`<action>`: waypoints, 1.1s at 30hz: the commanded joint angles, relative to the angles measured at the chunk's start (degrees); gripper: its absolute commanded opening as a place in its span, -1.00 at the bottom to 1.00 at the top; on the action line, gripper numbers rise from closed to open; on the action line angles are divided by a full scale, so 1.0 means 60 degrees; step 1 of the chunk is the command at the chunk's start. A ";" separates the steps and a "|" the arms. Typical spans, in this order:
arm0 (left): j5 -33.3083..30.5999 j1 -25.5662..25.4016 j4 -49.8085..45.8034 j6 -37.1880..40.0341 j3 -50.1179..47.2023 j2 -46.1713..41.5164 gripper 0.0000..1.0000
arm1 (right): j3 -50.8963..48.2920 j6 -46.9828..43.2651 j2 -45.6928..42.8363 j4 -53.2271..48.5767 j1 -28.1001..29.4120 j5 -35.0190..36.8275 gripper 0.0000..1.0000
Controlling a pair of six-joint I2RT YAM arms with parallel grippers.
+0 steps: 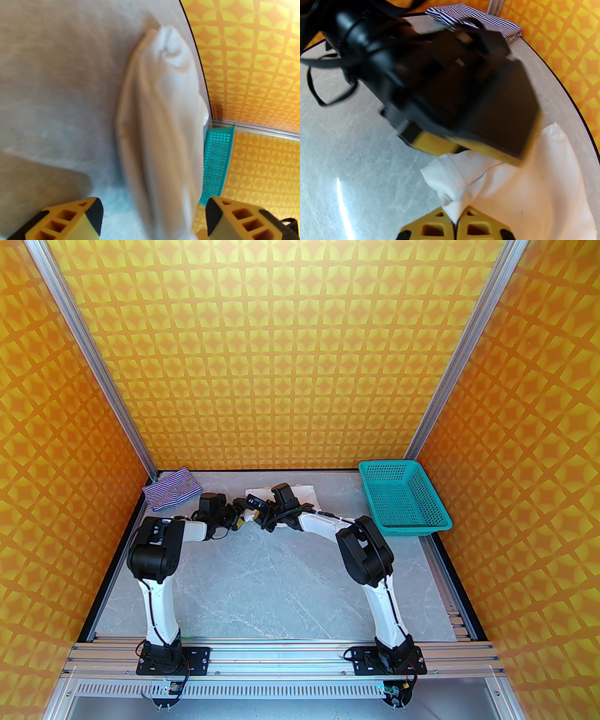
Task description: Fold and stack the mixed laundry pile
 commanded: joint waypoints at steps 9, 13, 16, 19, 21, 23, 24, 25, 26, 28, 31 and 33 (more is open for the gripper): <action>-0.0609 -0.0744 0.0187 -0.0970 0.1047 0.1098 -0.68 | -0.0815 0.0555 -0.0925 0.1047 0.0034 -0.0465 -0.78; -0.0707 -0.0597 -0.0465 0.0094 0.1050 0.0749 -1.00 | -0.1420 0.1655 -0.1505 0.1055 -0.0124 0.0490 -0.39; -0.0612 -0.0363 -0.1482 0.1504 0.1141 0.0347 -1.00 | -0.2000 0.3507 -0.2215 0.0998 -0.0639 0.0831 -0.29; -0.0318 -0.0055 -0.2096 0.2548 0.1149 0.0021 -1.00 | -0.2725 0.5794 -0.2807 0.1105 -0.1339 0.1359 -0.18; 0.0091 0.0066 -0.2517 0.3197 0.1431 -0.0003 -1.00 | -0.2822 0.6819 -0.2778 0.0783 -0.1764 0.1578 -0.17; 0.0460 0.0099 -0.2727 0.3585 0.1667 0.0031 -1.00 | -0.2047 0.7589 -0.2265 -0.0658 -0.2190 0.1773 -0.22; 0.0534 0.0099 -0.2928 0.3754 0.1781 0.0062 -1.00 | -0.1539 0.7865 -0.1822 -0.1476 -0.2422 0.1632 -0.29; 0.0531 0.0092 -0.3078 0.3858 0.1868 0.0076 -1.00 | -0.1199 0.8087 -0.1497 -0.1898 -0.2591 0.1369 -0.33; 0.0580 0.0092 -0.3096 0.3916 0.1907 0.0076 -1.00 | -0.1015 0.8364 -0.1232 -0.2047 -0.2736 0.1069 -0.37; 0.0649 0.0099 -0.3043 0.3965 0.1924 0.0076 -1.00 | -0.0845 0.8625 -0.0860 -0.2268 -0.2826 0.0848 -0.42; 0.0701 0.0106 -0.3163 0.4199 0.1988 0.0046 -1.00 | -0.0891 0.8842 -0.0617 -0.2454 -0.2813 0.0557 -0.52; 0.0734 0.0113 -0.3372 0.4437 0.2119 0.0047 -1.00 | -0.1092 0.9012 -0.0487 -0.2434 -0.2821 0.0473 -0.57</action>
